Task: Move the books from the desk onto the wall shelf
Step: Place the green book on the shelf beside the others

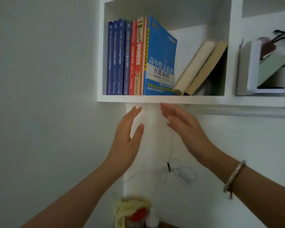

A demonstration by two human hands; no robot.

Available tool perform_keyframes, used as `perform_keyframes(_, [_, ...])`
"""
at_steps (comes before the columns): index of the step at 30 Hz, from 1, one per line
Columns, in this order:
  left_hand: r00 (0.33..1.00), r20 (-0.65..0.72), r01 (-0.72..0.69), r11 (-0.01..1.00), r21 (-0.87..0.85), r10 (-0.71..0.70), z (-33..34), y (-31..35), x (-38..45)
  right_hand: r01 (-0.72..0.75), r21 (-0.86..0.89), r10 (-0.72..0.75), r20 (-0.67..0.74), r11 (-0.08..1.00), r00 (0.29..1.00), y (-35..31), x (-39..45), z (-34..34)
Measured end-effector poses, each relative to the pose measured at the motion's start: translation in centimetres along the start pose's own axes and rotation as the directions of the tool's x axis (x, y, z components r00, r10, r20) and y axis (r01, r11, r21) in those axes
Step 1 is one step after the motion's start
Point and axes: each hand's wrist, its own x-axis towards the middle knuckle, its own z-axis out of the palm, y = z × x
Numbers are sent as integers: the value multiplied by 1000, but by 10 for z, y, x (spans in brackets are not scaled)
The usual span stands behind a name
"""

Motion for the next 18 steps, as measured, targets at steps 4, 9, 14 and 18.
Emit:
perform_keyframes(4, [977,163,141,990,-16,-136,20,-9,-93,-152,-39,154,68,988,986,33,-72,-22])
perform_keyframes(9, [887,239,412,911,-29,-394,37,-32,-207,-409,-50,412,92,911,907,84,-163,-43])
perform_keyframes(14, [655,245,732,680,31,-715,53,-57,-302,-685,-88,690,119,723,714,143,-236,-51])
perform_keyframes(18, [407,208,901,428,66,-889,75,-68,-360,-873,-136,881,146,468,450,186,-282,-46])
